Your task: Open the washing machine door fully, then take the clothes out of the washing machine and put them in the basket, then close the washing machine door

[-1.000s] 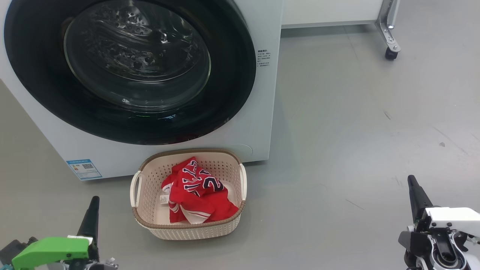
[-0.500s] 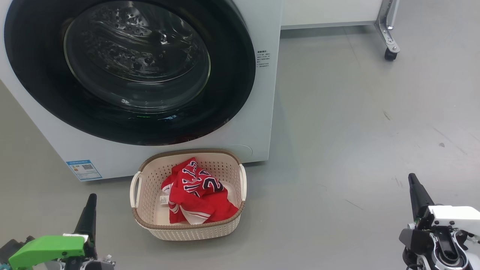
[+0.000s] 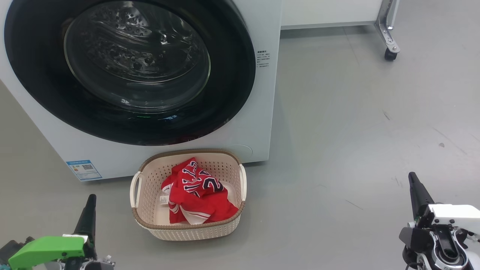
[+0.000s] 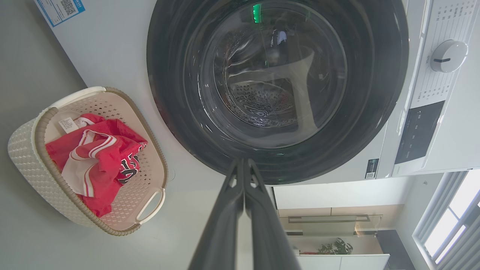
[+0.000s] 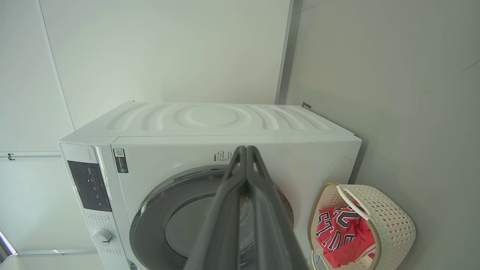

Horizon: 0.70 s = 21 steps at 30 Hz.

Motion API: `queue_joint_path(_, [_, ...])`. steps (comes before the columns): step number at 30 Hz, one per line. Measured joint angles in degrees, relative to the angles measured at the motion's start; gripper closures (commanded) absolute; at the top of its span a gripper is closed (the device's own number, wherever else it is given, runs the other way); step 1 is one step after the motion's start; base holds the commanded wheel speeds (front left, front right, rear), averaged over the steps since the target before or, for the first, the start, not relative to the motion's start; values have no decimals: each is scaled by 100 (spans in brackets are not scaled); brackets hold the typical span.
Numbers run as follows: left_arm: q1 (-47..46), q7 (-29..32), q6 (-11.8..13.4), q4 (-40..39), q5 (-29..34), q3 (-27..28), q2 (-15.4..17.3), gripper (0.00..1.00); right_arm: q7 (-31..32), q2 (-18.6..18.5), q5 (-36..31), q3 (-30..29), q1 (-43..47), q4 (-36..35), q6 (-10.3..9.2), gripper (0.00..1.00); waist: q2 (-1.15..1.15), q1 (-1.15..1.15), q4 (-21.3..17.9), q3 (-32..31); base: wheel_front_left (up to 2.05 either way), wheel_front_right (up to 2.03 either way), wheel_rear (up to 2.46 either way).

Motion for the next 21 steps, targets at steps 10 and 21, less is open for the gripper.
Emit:
queue_joint_path(10, [-2,18,-1,29,1,12,0,100,1,0,-1,-3,-2,12,1,100,0,0,0,-1,0,0,0])
queue_joint_path(21, [-7,19,-1,46,1,22,0,100,1,1,-1,-10,-5,25,2,100,0,0,0,-2,0,0,0])
